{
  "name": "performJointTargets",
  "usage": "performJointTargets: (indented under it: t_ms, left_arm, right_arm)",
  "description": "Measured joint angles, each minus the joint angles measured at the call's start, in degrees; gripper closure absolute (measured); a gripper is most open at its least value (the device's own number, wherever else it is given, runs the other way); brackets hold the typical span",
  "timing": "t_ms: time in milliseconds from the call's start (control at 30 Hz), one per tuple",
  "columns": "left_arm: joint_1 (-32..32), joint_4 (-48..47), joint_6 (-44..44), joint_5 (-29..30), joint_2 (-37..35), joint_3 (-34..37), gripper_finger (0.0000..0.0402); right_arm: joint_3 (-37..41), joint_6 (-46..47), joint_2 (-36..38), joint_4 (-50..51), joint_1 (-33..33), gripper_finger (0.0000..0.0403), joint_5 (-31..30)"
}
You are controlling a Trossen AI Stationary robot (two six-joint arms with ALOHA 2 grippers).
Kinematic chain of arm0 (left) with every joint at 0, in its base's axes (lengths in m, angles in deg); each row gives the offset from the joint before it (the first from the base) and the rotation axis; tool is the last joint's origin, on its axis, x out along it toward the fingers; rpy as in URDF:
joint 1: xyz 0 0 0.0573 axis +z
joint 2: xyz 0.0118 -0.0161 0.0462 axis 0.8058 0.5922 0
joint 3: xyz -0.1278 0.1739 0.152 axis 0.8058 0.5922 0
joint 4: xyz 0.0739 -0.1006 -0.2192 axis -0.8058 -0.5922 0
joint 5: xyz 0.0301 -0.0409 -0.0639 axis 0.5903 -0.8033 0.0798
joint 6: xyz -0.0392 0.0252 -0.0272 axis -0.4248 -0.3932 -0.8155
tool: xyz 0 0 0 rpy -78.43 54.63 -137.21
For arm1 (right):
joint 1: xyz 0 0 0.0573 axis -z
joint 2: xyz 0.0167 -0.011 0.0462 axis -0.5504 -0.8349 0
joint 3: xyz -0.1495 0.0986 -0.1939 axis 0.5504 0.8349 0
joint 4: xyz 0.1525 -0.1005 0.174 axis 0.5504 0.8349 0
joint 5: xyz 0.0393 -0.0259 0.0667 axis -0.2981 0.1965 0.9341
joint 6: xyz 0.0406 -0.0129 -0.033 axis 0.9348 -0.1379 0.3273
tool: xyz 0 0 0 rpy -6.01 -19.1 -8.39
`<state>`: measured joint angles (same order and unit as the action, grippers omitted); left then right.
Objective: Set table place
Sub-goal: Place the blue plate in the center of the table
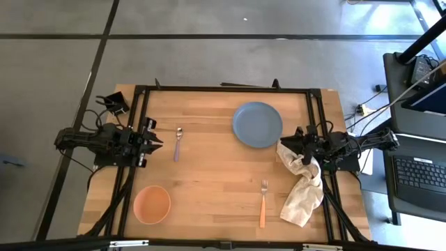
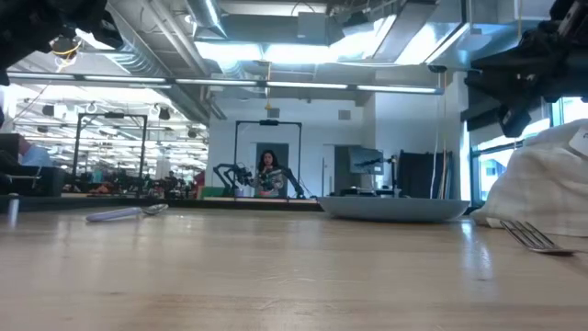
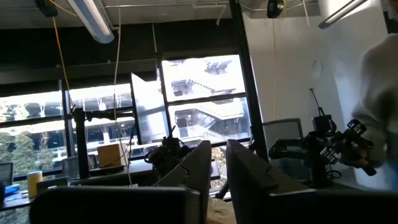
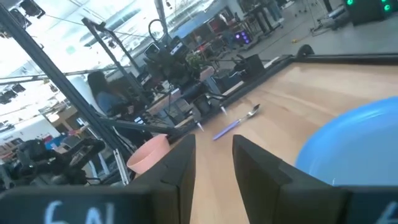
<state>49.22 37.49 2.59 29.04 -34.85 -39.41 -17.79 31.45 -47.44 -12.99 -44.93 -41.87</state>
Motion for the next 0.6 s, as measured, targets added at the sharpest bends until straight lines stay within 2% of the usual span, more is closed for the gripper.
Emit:
performJointTargets:
  t_ms: [433,600]
  left_arm:
    - [0.0,0.0,0.0,0.0,0.0,0.0,0.0339]
    - [0.0,1.7,1.6,3.0,0.0,0.0,0.0336]
  right_arm:
    - [0.0,1.7,0.0,-7.4,0.0,0.0295,-0.7]
    - [0.0,-1.4,0.0,-13.9,0.0,0.0295,-4.5]
